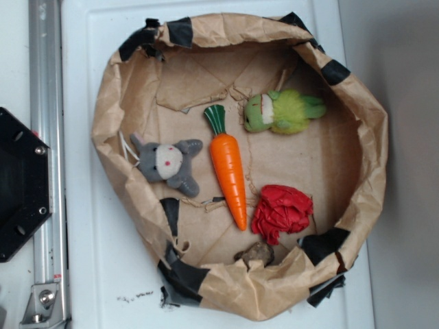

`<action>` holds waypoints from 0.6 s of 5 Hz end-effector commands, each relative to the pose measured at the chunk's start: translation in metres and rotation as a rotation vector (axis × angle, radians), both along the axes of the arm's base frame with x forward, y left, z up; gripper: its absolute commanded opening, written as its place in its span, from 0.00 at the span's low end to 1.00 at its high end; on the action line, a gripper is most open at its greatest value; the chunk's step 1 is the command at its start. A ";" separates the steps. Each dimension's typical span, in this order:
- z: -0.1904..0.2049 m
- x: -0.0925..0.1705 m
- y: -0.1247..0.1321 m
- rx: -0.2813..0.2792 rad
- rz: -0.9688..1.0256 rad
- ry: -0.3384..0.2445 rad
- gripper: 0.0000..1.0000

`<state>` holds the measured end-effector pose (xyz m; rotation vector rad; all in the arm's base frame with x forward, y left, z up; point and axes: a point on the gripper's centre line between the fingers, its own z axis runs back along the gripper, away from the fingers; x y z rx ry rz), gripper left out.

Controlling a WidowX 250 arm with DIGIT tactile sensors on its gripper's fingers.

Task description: Grab the rock.

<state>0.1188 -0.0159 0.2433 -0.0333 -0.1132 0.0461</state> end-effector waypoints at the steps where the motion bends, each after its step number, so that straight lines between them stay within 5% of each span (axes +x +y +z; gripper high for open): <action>1: 0.000 0.000 0.000 0.000 0.000 0.000 1.00; 3: -0.037 0.063 0.011 -0.062 0.408 0.072 1.00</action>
